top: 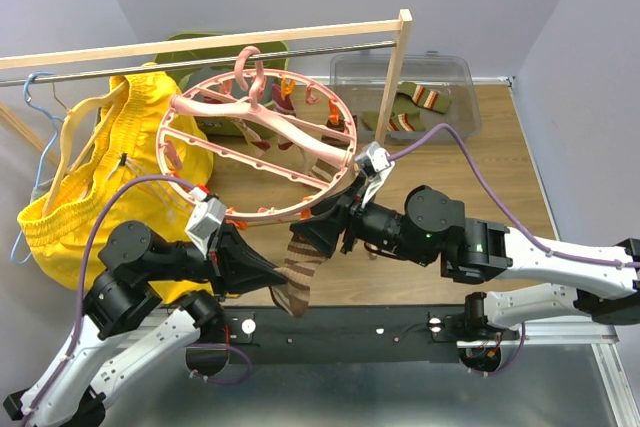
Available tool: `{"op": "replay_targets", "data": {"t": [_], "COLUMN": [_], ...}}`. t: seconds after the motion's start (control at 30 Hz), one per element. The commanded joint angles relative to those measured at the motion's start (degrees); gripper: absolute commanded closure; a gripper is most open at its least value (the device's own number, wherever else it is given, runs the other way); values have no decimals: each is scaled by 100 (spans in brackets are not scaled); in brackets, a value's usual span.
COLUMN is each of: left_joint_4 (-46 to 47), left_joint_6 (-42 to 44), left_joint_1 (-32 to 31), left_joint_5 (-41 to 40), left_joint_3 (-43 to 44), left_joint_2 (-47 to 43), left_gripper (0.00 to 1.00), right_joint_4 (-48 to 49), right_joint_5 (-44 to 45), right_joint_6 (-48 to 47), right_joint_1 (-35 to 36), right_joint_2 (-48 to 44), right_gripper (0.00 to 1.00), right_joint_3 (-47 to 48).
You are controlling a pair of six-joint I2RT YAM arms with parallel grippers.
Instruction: Remove the socks clipped to the hanger
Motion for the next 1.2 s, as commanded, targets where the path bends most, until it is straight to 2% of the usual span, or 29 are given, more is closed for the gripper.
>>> {"op": "replay_targets", "data": {"t": [0.0,0.2,0.23,0.33,0.37,0.4,0.53,0.57,0.6,0.63,0.67,0.7,0.73,0.77,0.87,1.0,1.17], "left_joint_4": [114,87,87,79,79,53,-53,-88,-184,-202,-203,-176,-176,-159,-54,-115,-176], "left_joint_6": [-45,-36,-45,-80,-89,-80,7,51,130,165,183,192,210,210,184,192,218], "left_joint_1": [-8,-8,-8,-8,-8,-8,-8,-8,-8,-8,-8,-8,-8,-8,-8,-8,-8], "left_joint_5": [217,173,164,155,173,182,278,278,278,270,270,270,235,217,199,138,111], "left_joint_3": [-25,-51,-68,-104,-112,-113,-113,-78,-43,-7,28,54,72,89,20,46,81], "left_joint_2": [-108,-187,-196,-249,-249,-257,-240,-205,-187,-152,-109,-91,-82,-64,-73,-82,23], "left_gripper": [100,100,100,100,100,100,100,100,100,100,100,100,100,100,100,100,100], "right_joint_4": [241,259,233,154,110,92,31,4,-39,-101,-301,-408,-513,-741,-753,-269,188], "right_joint_5": [-11,102,181,287,313,340,410,410,419,410,410,393,367,314,-79,-696,-1731], "right_joint_6": [4,74,83,162,188,249,373,399,452,478,513,575,627,671,760,716,777], "right_joint_1": [33,33,33,33,33,33,33,33,33,33,42,33,33,33,33,33,33], "right_joint_2": [120,50,15,-81,-108,-126,-266,-275,-284,-249,-223,-205,-187,-205,-380,-941,-1101], "right_gripper": [39,57,66,84,95,99,99,97,89,76,50,40,33,21,2,0,0], "right_joint_3": [42,25,8,-45,-89,-107,-282,-291,-300,-265,-222,-152,-116,-98,-291,-888,-1240]}}
